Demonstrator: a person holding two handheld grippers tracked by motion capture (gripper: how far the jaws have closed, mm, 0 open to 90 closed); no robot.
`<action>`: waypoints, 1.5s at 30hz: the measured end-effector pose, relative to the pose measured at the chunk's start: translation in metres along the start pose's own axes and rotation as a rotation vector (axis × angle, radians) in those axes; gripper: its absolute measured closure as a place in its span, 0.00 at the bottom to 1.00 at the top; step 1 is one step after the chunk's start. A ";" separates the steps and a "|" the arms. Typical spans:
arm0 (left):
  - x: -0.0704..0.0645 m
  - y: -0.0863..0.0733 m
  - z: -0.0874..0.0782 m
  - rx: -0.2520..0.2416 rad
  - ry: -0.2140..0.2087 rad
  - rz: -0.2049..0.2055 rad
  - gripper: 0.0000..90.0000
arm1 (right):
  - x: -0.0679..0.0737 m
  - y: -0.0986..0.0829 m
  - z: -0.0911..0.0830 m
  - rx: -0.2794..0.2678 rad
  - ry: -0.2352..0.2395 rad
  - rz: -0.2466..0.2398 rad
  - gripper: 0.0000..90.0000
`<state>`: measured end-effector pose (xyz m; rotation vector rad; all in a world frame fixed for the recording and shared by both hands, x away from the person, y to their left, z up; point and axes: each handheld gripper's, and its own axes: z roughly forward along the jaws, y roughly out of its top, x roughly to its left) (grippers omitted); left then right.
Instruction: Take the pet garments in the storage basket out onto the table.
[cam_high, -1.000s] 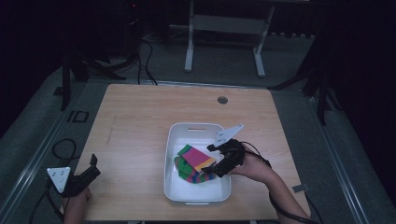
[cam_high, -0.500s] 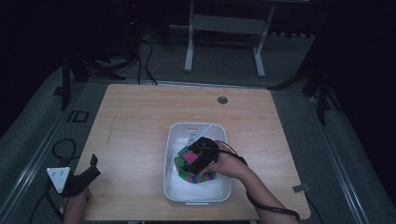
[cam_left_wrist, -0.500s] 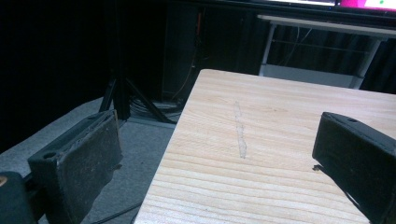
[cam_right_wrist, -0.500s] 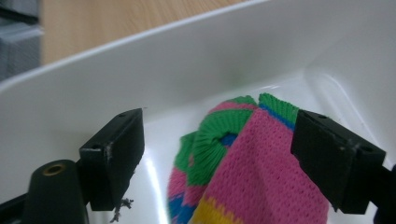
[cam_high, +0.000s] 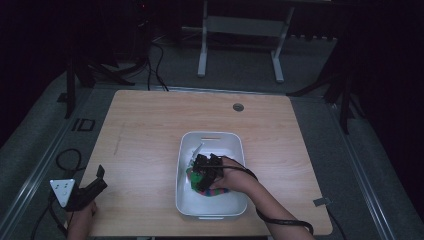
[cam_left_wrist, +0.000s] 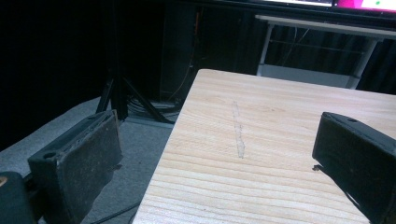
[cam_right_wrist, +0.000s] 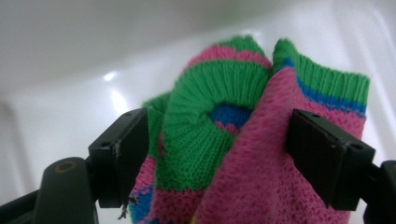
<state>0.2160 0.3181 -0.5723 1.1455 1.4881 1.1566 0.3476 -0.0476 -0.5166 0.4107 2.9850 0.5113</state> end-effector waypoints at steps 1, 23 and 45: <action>0.000 0.000 0.000 0.001 0.000 0.000 0.02 | 0.000 0.000 0.002 0.017 -0.015 0.005 0.25; 0.000 0.000 0.000 0.000 0.005 0.001 0.02 | 0.006 0.001 -0.042 -0.070 -0.058 -0.024 0.75; 0.000 0.000 0.000 0.002 0.007 -0.001 0.02 | 0.008 0.006 -0.142 -0.272 -0.138 -0.069 0.75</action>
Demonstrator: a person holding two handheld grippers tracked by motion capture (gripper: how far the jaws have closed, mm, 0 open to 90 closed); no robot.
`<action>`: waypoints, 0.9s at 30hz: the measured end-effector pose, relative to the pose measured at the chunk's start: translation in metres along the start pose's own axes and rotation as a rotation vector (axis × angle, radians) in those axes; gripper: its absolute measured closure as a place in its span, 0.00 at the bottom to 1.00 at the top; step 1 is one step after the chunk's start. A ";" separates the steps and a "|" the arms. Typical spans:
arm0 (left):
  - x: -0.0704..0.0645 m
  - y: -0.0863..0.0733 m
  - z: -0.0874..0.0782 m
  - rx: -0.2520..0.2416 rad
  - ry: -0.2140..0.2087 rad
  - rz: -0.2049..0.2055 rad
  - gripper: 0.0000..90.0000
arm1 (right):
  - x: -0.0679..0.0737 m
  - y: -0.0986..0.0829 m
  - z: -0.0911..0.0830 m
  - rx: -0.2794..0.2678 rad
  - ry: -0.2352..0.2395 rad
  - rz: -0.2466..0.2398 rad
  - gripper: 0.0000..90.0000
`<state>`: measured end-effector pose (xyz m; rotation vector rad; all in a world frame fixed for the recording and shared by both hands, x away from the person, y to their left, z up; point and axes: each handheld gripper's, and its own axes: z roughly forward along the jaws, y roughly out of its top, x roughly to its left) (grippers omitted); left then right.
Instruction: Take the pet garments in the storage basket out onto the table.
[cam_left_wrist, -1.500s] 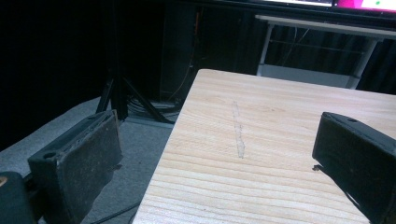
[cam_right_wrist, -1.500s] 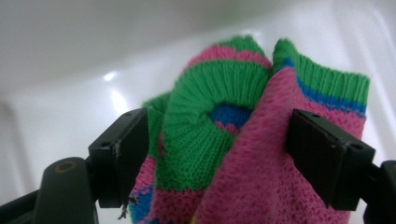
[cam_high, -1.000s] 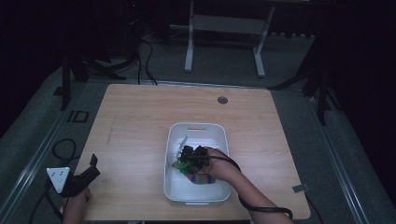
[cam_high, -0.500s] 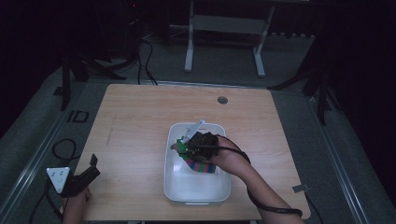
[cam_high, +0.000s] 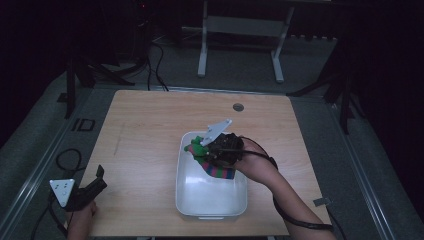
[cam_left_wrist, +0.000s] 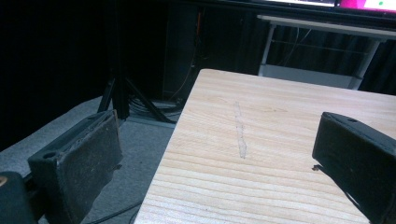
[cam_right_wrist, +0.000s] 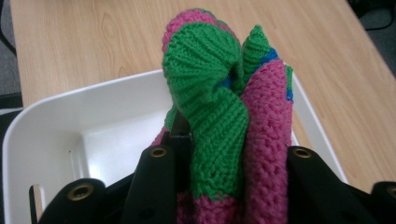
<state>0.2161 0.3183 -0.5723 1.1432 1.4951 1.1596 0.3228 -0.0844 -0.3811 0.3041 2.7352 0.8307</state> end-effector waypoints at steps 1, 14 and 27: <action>0.000 0.000 0.000 0.000 0.000 0.001 0.02 | -0.002 -0.001 -0.005 -0.005 -0.013 0.001 0.76; 0.000 0.000 0.000 -0.002 0.005 0.000 0.02 | -0.024 -0.029 -0.041 -0.019 -0.073 0.037 0.75; 0.000 0.000 0.000 -0.001 0.008 0.002 0.02 | -0.052 -0.098 -0.078 0.003 -0.180 0.122 0.75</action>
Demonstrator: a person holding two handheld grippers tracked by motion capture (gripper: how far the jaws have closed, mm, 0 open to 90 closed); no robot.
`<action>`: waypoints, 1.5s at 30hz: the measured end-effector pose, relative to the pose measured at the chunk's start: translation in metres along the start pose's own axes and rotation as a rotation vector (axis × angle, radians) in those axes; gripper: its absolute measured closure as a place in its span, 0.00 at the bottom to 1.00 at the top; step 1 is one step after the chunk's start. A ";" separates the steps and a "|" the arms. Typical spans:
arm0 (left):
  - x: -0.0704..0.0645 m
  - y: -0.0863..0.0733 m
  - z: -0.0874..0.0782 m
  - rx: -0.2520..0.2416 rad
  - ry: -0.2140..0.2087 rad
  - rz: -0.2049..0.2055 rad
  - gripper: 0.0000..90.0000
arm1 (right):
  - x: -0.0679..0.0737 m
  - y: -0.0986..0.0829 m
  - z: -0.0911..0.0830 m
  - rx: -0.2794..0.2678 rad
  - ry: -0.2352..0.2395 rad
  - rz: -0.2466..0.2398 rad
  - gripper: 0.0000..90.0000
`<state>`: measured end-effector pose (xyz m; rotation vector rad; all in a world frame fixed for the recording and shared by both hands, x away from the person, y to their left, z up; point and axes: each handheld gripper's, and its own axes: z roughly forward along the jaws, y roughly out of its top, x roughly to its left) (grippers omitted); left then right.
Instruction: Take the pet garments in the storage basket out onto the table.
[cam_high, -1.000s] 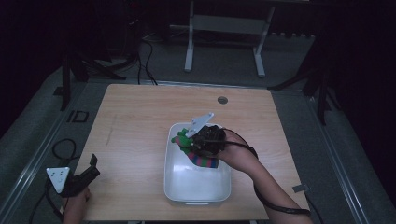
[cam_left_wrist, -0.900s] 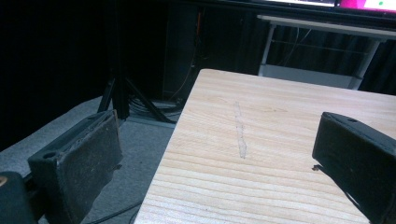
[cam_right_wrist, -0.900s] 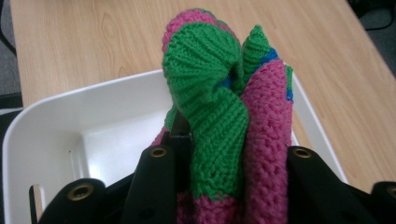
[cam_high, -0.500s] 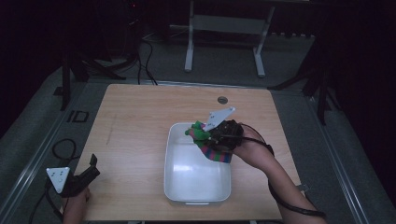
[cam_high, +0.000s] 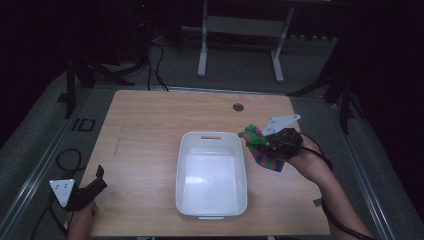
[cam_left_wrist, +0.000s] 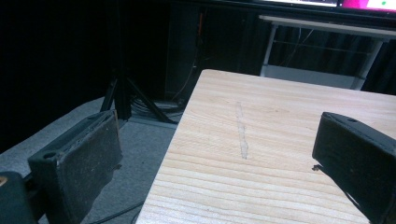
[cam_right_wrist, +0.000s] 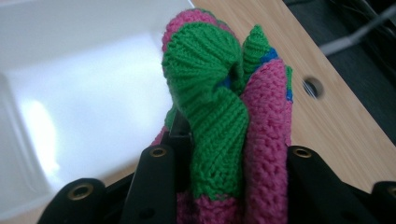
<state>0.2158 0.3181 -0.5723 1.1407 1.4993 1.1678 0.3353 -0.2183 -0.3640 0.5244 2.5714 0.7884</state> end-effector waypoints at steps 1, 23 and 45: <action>0.000 0.000 0.000 0.000 0.000 -0.001 0.02 | -0.003 -0.005 -0.001 0.009 -0.012 0.005 0.75; 0.000 0.000 0.000 -0.002 -0.003 0.003 0.02 | -0.038 -0.074 0.075 0.102 -0.093 0.139 0.75; -0.001 0.000 0.000 -0.002 -0.002 0.011 0.02 | -0.043 -0.108 0.148 0.154 -0.009 0.268 0.44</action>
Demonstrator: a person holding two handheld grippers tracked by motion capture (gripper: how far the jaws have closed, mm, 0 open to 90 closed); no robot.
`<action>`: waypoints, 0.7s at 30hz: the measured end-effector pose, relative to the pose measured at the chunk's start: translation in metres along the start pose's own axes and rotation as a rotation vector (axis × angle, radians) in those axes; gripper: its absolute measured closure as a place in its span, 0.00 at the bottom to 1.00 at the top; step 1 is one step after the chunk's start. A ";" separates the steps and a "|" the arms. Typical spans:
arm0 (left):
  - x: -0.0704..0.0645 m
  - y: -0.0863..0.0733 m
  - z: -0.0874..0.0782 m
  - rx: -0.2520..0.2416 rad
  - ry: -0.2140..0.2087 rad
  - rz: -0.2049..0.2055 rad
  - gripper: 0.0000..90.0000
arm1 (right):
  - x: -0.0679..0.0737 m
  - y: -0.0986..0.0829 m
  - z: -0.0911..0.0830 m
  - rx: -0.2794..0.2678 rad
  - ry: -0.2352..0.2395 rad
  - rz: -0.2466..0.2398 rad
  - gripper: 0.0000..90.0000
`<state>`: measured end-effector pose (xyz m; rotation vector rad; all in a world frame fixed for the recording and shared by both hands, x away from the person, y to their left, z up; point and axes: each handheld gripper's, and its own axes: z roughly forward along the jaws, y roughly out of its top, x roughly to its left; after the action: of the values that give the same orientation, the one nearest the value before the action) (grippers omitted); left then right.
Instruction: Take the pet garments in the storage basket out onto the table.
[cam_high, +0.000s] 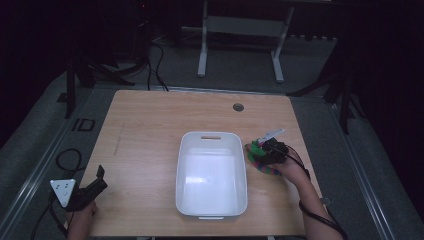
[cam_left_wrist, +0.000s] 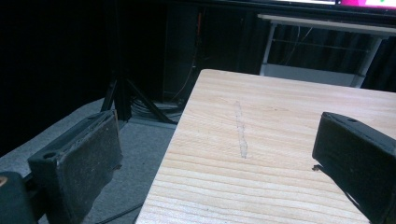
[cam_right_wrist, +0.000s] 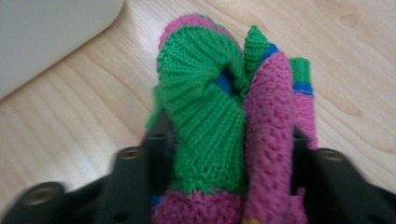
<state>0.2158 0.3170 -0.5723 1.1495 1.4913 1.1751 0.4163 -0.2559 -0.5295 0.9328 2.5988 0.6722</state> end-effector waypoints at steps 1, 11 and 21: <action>0.000 0.000 0.000 0.000 0.000 0.001 0.02 | 0.000 0.000 0.000 0.000 0.000 0.000 0.44; 0.000 0.000 0.000 0.000 0.000 0.004 0.02 | 0.006 0.000 -0.038 -0.086 0.036 0.010 0.17; 0.000 0.000 0.000 0.000 -0.001 0.001 0.02 | 0.002 -0.035 -0.071 -0.190 0.002 0.085 0.11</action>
<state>0.2154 0.3170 -0.5723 1.1506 1.4899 1.1756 0.3668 -0.3010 -0.4878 0.9862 2.4558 0.9236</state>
